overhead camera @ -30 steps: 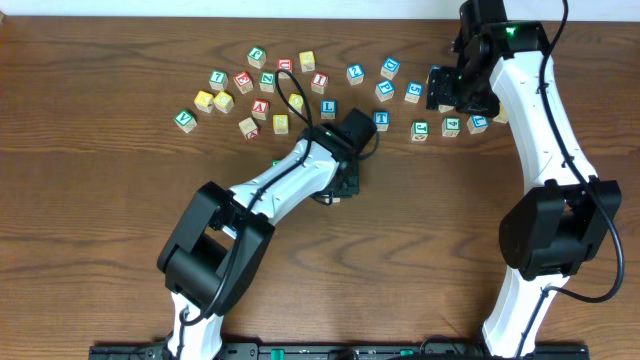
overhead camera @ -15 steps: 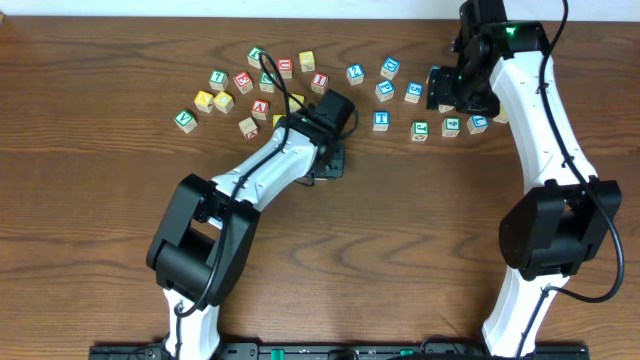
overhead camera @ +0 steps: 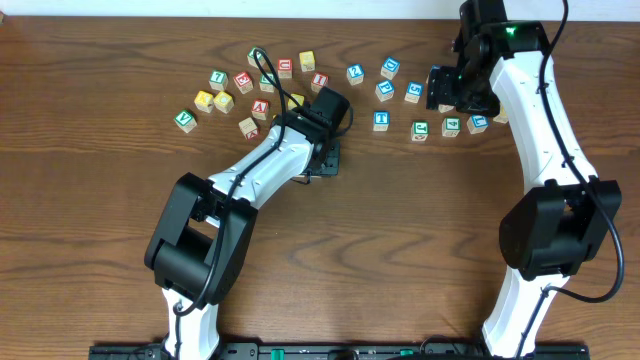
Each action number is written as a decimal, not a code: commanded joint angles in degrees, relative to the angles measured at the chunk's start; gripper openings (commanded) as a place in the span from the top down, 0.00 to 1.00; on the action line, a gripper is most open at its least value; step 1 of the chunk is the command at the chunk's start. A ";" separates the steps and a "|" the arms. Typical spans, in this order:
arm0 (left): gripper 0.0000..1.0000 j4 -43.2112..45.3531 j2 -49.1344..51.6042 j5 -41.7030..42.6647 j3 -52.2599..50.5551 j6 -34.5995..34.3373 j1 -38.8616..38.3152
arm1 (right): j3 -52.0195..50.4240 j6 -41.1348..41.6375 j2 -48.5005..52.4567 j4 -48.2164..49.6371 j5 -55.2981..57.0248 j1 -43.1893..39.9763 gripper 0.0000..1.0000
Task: Spell out ROBOT
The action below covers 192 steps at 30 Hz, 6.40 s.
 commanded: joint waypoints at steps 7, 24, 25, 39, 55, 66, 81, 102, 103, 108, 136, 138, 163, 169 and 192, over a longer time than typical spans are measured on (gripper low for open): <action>0.68 -0.50 -0.02 -2.86 0.63 -0.70 0.28 | 0.13 -0.74 -0.87 0.09 0.96 0.44 0.21; 0.67 -1.18 -0.02 -3.89 0.63 -4.81 0.28 | 0.13 -0.72 -0.87 0.09 0.96 0.44 0.21; 0.62 -1.18 -0.02 -3.89 0.63 -4.81 0.28 | 0.13 -0.72 -0.87 0.09 0.96 0.44 0.21; 0.59 -1.20 -2.95 -3.89 0.66 -4.52 0.28 | 0.13 -0.72 -0.87 0.09 0.94 0.44 0.21; 0.60 -1.73 -20.35 -5.64 0.66 -0.61 0.92 | 0.13 -0.72 -0.87 0.07 0.92 0.55 0.21; 0.59 -17.73 -22.38 -5.62 17.09 6.19 11.43 | 0.13 -0.72 -0.87 0.33 0.92 1.25 0.12; 0.59 -22.53 -13.14 -5.62 29.62 12.31 20.52 | 0.13 -0.72 -0.87 -0.31 0.92 1.29 0.01; 0.59 -18.10 -11.34 -5.64 28.70 16.74 25.05 | 0.13 -0.72 -0.87 -0.28 0.92 1.33 0.01; 0.59 -17.94 -11.10 -5.64 28.70 16.76 25.18 | 0.13 -0.72 -0.87 -0.28 0.92 1.33 0.01; 0.59 -16.24 -9.14 -5.62 28.70 17.09 26.29 | 0.13 -0.70 -0.87 -0.28 0.92 1.31 0.01; 0.59 -1.07 4.26 -4.94 28.70 17.33 21.86 | 0.13 -0.72 -0.87 -0.26 0.92 1.29 0.01; 0.59 -1.57 4.31 -4.92 28.68 17.25 21.66 | 0.13 -0.70 -0.87 -0.28 0.92 1.29 0.01; 0.59 -7.52 4.31 -2.91 28.68 14.27 20.46 | 0.13 -0.70 -0.87 -0.28 0.92 1.33 0.01; 0.59 -7.87 4.31 -1.90 28.68 13.22 20.33 | 0.13 -0.70 -0.87 -0.28 0.92 1.40 0.01; 0.59 -4.81 4.87 -1.90 28.68 9.07 15.91 | 0.13 -0.70 -0.87 -0.28 0.92 1.33 0.01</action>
